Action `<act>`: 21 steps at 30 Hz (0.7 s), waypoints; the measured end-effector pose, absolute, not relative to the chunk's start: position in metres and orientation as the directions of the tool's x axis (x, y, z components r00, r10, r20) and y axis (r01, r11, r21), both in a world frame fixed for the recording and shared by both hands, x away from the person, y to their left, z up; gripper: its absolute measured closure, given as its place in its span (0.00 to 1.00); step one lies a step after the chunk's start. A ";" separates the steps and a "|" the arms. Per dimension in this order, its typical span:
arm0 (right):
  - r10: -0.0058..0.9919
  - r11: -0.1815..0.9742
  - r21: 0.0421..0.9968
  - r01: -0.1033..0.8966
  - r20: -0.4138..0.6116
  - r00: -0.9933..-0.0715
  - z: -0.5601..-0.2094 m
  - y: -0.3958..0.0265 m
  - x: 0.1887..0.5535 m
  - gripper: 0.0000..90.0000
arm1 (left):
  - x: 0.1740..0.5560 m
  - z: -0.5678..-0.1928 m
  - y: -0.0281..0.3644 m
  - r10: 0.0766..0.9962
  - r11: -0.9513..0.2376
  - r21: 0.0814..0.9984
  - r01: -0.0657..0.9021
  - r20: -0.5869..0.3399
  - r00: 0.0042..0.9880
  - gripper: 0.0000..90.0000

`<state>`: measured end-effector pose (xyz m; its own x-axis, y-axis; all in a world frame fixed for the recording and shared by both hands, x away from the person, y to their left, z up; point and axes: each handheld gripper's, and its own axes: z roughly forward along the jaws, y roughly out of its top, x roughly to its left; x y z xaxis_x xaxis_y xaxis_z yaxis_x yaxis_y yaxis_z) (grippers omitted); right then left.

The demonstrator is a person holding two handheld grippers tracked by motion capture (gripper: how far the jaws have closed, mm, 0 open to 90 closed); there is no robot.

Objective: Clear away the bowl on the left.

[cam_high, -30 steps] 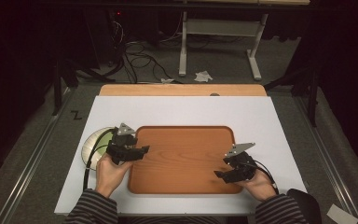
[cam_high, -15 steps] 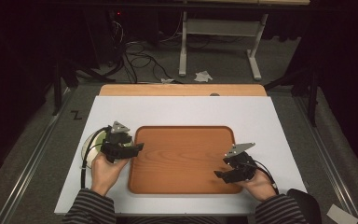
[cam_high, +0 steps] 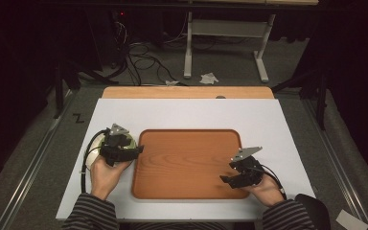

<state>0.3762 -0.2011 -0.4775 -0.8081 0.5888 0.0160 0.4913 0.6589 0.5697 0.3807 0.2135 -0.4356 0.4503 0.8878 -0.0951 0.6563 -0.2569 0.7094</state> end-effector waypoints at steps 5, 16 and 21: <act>0.590 0.658 0.570 0.492 0.016 -0.808 -0.477 -0.201 0.376 0.42 | 0.382 -0.436 0.217 0.893 -0.253 0.706 0.662 -0.094 0.441 0.48; 0.586 0.661 0.569 0.489 0.015 -0.810 -0.478 -0.201 0.376 0.42 | 0.384 -0.437 0.226 0.906 -0.235 0.702 0.673 -0.092 0.412 0.47; 0.588 0.660 0.569 0.491 0.016 -0.809 -0.478 -0.201 0.376 0.42 | 0.385 -0.437 0.232 0.915 -0.217 0.702 0.678 -0.096 0.393 0.47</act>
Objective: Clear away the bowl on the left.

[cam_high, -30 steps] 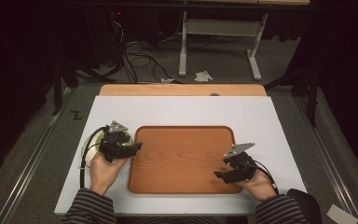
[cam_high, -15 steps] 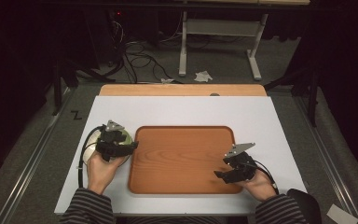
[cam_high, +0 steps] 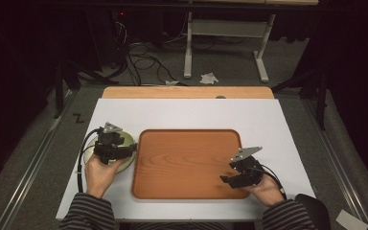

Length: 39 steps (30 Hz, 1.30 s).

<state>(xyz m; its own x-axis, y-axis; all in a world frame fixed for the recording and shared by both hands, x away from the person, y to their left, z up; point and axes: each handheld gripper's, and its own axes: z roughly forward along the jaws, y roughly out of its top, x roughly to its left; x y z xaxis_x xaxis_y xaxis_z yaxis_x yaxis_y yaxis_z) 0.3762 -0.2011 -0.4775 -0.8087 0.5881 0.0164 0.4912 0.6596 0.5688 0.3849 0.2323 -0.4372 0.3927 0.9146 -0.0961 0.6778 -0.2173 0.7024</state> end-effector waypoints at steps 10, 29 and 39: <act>0.587 0.660 0.568 0.492 0.019 -0.809 -0.478 -0.201 0.376 0.42 | 0.387 -0.438 0.247 0.935 -0.191 0.696 0.692 -0.086 0.345 0.47; 0.590 0.655 0.575 0.491 0.016 -0.807 -0.476 -0.201 0.376 0.42 | 0.389 -0.442 0.276 0.969 -0.116 0.689 0.715 -0.079 0.234 0.47; 0.590 0.657 0.571 0.492 0.017 -0.807 -0.477 -0.201 0.376 0.42 | 0.393 -0.448 0.288 0.980 -0.086 0.674 0.733 -0.076 0.185 0.47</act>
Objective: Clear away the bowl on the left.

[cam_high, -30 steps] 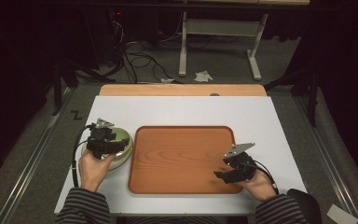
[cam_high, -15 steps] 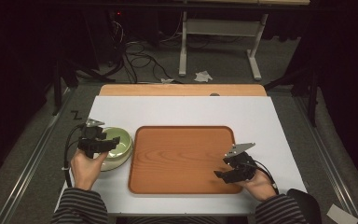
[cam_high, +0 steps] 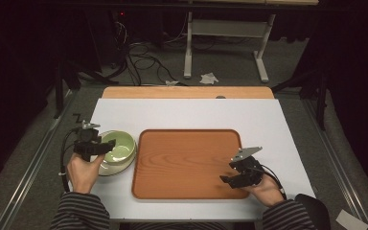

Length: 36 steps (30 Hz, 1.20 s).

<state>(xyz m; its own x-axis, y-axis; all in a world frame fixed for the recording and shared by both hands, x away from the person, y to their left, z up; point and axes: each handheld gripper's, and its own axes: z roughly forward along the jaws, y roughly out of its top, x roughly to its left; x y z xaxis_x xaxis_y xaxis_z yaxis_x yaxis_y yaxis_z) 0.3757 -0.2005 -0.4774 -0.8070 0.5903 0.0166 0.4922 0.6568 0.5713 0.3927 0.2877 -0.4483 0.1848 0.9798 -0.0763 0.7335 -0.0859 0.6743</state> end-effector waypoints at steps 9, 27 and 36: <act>0.590 0.657 0.572 0.491 0.016 -0.807 -0.478 -0.200 0.376 0.42 | 0.392 -0.449 0.294 0.985 -0.053 0.679 0.733 -0.086 0.151 0.47; 0.586 0.664 0.565 0.490 0.015 -0.810 -0.478 -0.200 0.375 0.42 | 0.410 -0.474 0.308 0.978 0.008 0.547 0.837 -0.180 0.108 0.55; 0.586 0.663 0.565 0.490 0.014 -0.810 -0.478 -0.199 0.375 0.42 | 0.414 -0.484 0.314 0.965 0.027 0.515 0.857 -0.238 0.112 0.67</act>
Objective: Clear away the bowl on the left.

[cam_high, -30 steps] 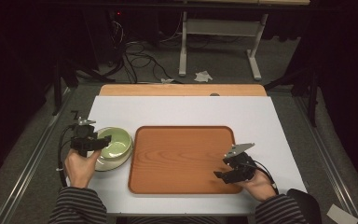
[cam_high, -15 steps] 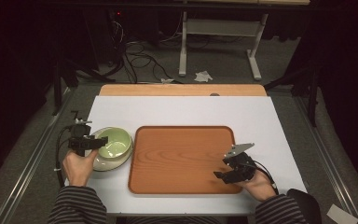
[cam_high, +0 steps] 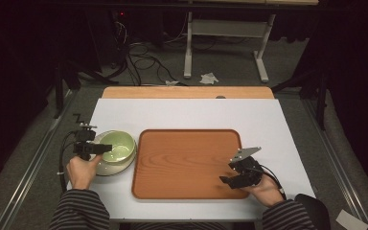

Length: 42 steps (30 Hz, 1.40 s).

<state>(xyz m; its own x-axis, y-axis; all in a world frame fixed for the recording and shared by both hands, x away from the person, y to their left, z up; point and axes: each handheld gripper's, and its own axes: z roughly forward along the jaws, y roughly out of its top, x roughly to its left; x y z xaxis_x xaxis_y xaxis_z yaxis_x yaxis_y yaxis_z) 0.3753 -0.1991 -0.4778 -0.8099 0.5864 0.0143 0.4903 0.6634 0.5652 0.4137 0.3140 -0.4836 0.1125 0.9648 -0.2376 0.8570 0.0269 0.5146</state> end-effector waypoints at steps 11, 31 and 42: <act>0.583 0.665 0.569 0.484 0.010 -0.813 -0.478 -0.199 0.376 0.42 | 0.416 -0.487 0.317 0.957 0.035 0.500 0.865 -0.267 0.116 0.85; 0.581 0.669 0.564 0.484 0.010 -0.814 -0.478 -0.199 0.376 0.42 | 0.413 -0.478 0.320 0.949 0.083 0.518 0.851 -0.303 0.091 0.92; 0.588 0.662 0.568 0.489 0.011 -0.809 -0.478 -0.199 0.375 0.42 | 0.406 -0.459 0.314 0.929 0.096 0.578 0.810 -0.345 0.136 0.92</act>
